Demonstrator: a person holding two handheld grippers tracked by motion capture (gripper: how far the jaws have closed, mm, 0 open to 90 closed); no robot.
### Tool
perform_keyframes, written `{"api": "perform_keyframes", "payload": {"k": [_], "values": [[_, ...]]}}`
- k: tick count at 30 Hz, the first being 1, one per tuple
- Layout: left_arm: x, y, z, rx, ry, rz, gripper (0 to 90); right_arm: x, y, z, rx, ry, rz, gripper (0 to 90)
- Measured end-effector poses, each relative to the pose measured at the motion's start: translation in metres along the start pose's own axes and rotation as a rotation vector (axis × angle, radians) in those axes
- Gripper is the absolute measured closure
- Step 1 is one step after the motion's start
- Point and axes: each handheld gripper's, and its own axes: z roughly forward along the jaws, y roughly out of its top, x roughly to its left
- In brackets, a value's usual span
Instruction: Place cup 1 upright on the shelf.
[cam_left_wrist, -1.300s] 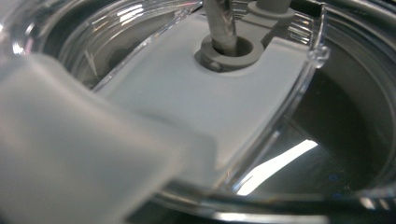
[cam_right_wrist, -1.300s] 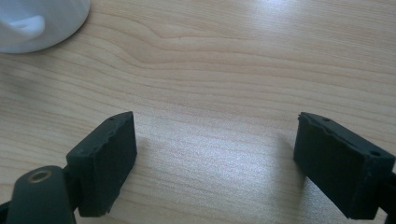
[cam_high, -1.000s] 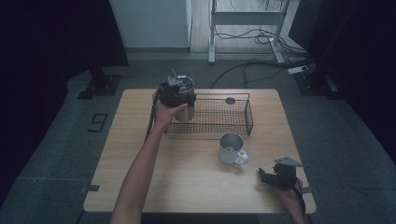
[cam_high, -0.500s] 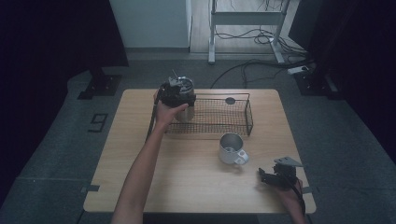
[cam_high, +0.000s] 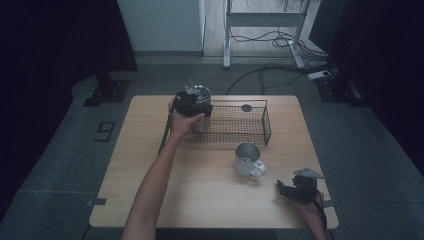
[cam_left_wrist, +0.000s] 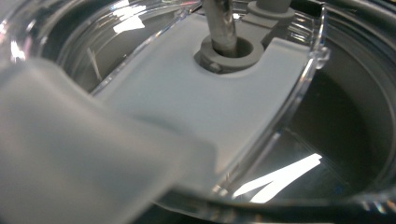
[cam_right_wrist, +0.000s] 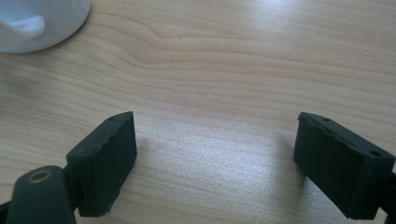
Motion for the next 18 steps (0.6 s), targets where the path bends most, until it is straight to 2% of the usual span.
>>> {"api": "perform_keyframes", "payload": {"k": [8,18], "values": [[-0.001,-0.006,0.008,0.008,-0.011,-0.014,4.1,0.0,0.0,0.0,0.0,0.0,-0.001,12.9],[0.001,-0.016,0.015,0.03,-0.004,-0.034,4.0,0.0,0.0,0.0,0.0,0.0,-0.001,12.9]]}}
